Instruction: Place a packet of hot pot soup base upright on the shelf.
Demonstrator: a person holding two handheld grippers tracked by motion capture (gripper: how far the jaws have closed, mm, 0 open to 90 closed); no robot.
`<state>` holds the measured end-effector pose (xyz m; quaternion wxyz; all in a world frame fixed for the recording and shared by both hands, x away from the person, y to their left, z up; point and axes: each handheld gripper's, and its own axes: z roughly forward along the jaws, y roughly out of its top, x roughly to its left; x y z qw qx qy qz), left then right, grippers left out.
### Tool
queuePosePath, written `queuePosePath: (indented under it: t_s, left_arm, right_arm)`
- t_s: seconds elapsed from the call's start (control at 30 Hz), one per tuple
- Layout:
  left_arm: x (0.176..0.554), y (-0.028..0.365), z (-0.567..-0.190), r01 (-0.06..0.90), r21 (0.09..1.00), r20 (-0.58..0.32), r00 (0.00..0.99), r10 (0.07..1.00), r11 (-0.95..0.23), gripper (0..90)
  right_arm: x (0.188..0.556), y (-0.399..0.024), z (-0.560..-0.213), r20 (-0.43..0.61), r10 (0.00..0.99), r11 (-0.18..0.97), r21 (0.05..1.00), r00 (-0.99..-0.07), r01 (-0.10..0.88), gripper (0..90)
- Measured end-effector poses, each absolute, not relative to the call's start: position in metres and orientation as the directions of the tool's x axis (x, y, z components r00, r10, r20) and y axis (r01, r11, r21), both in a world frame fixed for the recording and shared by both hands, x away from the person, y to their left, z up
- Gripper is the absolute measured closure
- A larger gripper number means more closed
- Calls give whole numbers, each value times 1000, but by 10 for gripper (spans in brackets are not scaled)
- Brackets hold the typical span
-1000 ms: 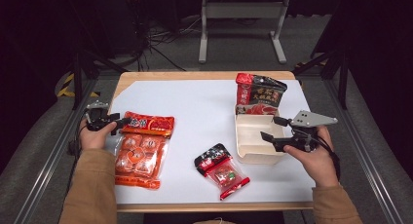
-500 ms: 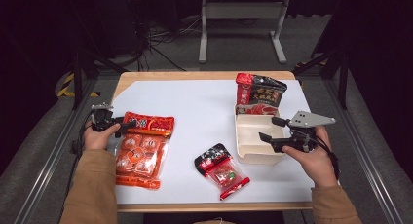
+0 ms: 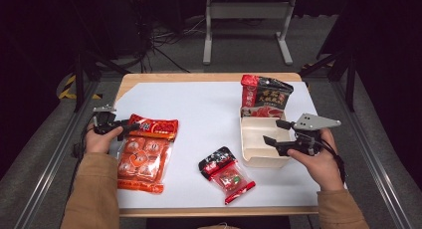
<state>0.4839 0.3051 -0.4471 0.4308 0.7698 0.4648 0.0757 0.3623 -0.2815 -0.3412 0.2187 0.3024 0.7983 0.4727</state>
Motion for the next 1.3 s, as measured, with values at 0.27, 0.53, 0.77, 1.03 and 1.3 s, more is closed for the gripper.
queuePosePath:
  t_s: [0.27, 0.53, 0.77, 1.03, 1.3]
  left_arm:
    - [481, 305, -444, 621, 754, -273, 594, 757, -216, 682]
    - [485, 298, -448, 601, 753, -223, 615, 756, -267, 685]
    - [491, 292, -455, 608, 739, -187, 599, 778, -290, 744]
    - [490, 296, -453, 620, 745, -217, 574, 790, -246, 899]
    - [483, 298, -438, 595, 772, -216, 577, 788, -224, 900]
  right_arm:
    - [362, -282, -341, -62, 685, 370, 888, -726, 273, 278]
    - [362, -281, -341, -60, 681, 370, 888, -730, 272, 278]
    - [361, -282, -342, -59, 680, 375, 885, -731, 277, 278]
    - [359, -284, -342, -62, 685, 371, 887, -726, 275, 281]
    - [360, -283, -340, -52, 680, 362, 891, -732, 273, 336]
